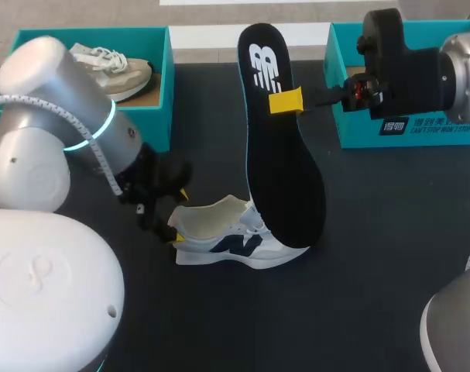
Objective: Take the shoe out of the shoebox, open the shoe tongue, remove and reinsert the insole, then place the shoe into the shoebox
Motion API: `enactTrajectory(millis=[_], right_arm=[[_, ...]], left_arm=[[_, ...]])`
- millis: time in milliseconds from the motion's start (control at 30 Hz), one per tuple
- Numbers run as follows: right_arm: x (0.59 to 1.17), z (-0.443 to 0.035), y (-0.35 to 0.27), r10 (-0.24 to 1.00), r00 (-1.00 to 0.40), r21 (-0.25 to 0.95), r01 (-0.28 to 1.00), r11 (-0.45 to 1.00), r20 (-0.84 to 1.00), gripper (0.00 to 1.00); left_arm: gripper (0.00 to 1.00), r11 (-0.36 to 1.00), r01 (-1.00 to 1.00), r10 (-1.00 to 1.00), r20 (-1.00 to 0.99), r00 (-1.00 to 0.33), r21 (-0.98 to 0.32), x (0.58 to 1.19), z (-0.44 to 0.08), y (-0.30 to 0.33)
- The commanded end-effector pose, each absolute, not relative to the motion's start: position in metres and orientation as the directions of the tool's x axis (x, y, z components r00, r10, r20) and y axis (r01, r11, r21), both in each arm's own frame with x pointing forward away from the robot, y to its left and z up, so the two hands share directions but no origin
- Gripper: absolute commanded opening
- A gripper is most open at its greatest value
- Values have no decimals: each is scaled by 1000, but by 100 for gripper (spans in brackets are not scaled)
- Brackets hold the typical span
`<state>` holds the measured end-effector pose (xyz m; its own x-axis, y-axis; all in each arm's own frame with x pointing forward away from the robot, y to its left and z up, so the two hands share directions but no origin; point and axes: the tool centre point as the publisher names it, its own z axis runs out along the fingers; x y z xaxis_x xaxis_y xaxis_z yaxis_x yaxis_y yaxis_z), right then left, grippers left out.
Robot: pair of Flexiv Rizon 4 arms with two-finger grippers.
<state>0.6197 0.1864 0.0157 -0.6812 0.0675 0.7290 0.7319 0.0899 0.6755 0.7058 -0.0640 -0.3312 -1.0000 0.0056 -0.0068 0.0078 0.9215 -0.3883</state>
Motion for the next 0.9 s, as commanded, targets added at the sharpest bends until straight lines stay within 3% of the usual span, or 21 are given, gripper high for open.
enactTrajectory(millis=[33,300,900], right_arm=[[623,16,192,68,-680,674,733,94,730,0],[623,16,192,68,-680,674,733,94,730,0],[623,16,192,68,-680,674,733,94,730,0]], left_arm=[[100,946,23,22,-5,-1000,-324,706,-330,-66],[100,985,33,33,2,-999,-167,707,-320,-69],[100,988,-12,-12,2,-1000,-156,717,-325,-79]])
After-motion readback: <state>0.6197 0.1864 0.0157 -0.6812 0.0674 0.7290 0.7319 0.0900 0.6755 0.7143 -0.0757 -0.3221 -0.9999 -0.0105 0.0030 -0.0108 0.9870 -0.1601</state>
